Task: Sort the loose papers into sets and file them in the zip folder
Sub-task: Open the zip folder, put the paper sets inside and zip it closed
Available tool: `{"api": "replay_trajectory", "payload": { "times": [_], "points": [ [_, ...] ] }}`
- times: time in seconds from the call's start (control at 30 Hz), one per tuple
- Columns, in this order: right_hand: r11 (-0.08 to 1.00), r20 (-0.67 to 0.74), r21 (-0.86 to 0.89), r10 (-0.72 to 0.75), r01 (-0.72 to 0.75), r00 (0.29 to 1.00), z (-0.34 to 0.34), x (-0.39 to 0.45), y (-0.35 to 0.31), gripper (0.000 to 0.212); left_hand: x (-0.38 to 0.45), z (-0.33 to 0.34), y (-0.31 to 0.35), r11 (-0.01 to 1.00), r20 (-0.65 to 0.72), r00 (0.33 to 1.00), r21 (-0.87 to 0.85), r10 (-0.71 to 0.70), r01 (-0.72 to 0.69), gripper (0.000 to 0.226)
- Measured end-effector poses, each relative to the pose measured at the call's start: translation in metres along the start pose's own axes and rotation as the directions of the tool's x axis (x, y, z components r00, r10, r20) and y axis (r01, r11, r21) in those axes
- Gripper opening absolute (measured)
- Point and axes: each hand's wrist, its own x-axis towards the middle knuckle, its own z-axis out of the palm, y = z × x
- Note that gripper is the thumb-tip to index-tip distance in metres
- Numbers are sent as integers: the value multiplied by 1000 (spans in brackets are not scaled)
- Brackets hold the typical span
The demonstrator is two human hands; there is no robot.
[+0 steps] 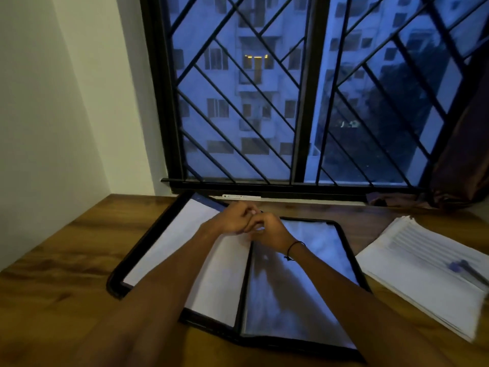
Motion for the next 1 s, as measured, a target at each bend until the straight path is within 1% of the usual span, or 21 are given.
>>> {"api": "replay_trajectory", "payload": {
  "times": [0.13, 0.27, 0.3, 0.4, 0.47, 0.57, 0.67, 0.73, 0.8, 0.87, 0.9, 0.93, 1.0],
  "points": [
    [994, -110, -3, 105, -106, 988, -31, -15, 18, 19, 33, 31, 10, 996, -46, 996, -36, 82, -83, 27],
    [980, -168, -75, 172, -186, 971, -67, -40, 35, 17, 61, 64, 39, 982, -42, 986, -90, 161, -164, 30],
    [972, -191, -95, 193, -214, 963, -77, -47, 39, 18, 67, 73, 47, 980, -31, 986, -112, 163, -165, 28],
    [940, -300, -136, 263, -314, 917, -107, -68, 55, 38, 87, 102, 64, 966, 9, 982, -182, 190, -185, 22],
    [911, -357, -166, 302, -378, 884, -127, -82, 61, 43, 97, 119, 75, 953, 34, 977, -232, 209, -195, 18],
    [855, -409, -245, 336, -457, 848, -157, -105, 65, 37, 106, 136, 101, 944, 73, 972, -266, 223, -197, 11],
    [814, -450, -335, 304, -474, 840, -185, -125, 73, 23, 118, 156, 126, 944, 87, 971, -270, 222, -192, 15],
    [776, -478, -387, 294, -499, 828, -200, -138, 74, 26, 124, 169, 140, 951, 129, 968, -254, 215, -178, 17],
    [739, -516, -415, 290, -531, 806, -215, -151, 79, 24, 129, 182, 153, 954, 159, 963, -246, 216, -173, 10],
    [689, -543, -447, 297, -570, 785, -228, -164, 82, 11, 134, 193, 166, 957, 148, 965, -227, 216, -179, 8],
    [661, -556, -450, 318, -600, 768, -234, -171, 82, 8, 135, 197, 172, 963, 150, 968, -212, 200, -166, 13],
    [638, -564, -445, 345, -628, 750, -241, -177, 83, 9, 138, 203, 176, 969, 161, 970, -194, 183, -151, 22],
    [559, -578, -443, 420, -701, 700, -252, -190, 81, 17, 141, 209, 187, 984, 193, 967, -99, 164, -147, 41]
  ]
}}
